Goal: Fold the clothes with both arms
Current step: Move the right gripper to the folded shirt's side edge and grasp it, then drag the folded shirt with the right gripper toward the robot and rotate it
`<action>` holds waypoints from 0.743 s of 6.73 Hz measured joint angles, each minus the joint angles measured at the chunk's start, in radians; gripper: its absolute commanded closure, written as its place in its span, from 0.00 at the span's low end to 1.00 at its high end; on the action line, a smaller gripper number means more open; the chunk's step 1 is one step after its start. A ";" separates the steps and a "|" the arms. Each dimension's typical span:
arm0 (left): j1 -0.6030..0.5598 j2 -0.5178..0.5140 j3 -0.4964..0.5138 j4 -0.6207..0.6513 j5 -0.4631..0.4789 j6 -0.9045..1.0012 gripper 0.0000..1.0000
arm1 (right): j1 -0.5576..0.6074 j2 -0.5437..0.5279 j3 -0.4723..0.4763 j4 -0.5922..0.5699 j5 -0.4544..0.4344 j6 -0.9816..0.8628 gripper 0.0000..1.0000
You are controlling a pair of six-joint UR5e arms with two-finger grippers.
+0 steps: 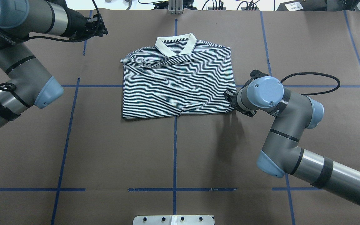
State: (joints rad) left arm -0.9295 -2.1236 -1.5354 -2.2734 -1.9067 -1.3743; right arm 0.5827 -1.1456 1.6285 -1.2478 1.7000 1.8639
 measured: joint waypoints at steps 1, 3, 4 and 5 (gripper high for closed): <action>0.000 0.000 0.001 0.000 0.000 0.000 0.71 | 0.002 0.001 0.007 0.000 0.002 -0.002 1.00; 0.001 0.003 0.003 -0.002 0.000 0.000 0.71 | -0.017 -0.052 0.158 -0.089 0.009 -0.003 1.00; 0.002 0.003 0.003 -0.006 0.000 0.000 0.71 | -0.070 -0.109 0.315 -0.197 0.011 -0.002 1.00; 0.005 0.003 0.003 -0.009 0.000 0.001 0.71 | -0.157 -0.166 0.480 -0.319 0.014 0.006 1.00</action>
State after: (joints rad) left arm -0.9244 -2.1204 -1.5320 -2.2824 -1.9067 -1.3735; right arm 0.4260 -1.3117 2.1089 -1.5666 1.7138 1.8703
